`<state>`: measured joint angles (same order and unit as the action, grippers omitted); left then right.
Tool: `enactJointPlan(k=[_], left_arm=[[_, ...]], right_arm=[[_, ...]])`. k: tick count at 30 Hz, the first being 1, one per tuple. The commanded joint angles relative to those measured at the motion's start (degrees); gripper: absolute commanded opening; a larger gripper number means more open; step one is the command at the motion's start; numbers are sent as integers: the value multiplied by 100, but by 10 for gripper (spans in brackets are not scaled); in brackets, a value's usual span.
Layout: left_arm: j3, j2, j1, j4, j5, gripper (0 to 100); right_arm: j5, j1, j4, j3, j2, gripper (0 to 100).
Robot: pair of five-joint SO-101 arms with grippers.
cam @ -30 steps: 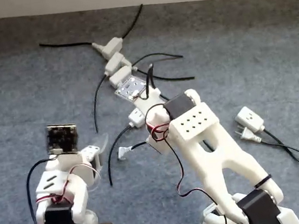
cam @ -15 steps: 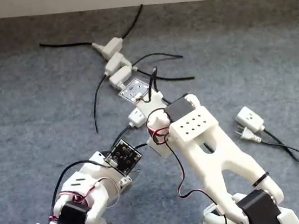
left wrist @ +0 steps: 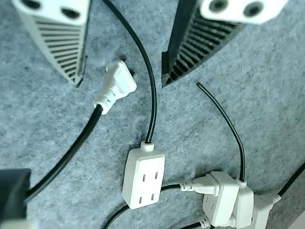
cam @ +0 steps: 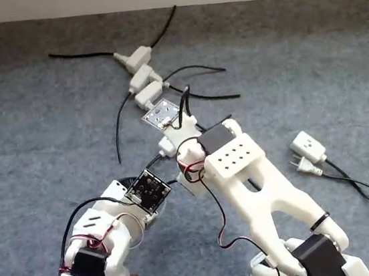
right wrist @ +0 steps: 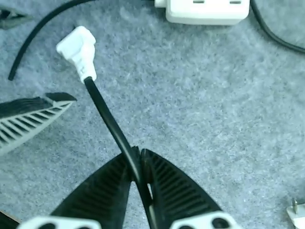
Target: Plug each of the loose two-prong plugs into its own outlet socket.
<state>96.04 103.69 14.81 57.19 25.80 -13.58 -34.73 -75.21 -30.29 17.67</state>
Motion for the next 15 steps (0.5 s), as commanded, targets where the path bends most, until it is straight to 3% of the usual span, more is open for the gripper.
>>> enactJointPlan(k=[1, 8, 15], left_arm=[[110, 22, 119, -237, 44, 193], [110, 22, 119, -211, 44, 94], [-822, 22, 75, 431, -246, 199]], right_arm=[[79, -75, 22, 31, 101, 8], [79, -75, 22, 31, 101, 8], [70, -75, 31, 31, 101, 8]])
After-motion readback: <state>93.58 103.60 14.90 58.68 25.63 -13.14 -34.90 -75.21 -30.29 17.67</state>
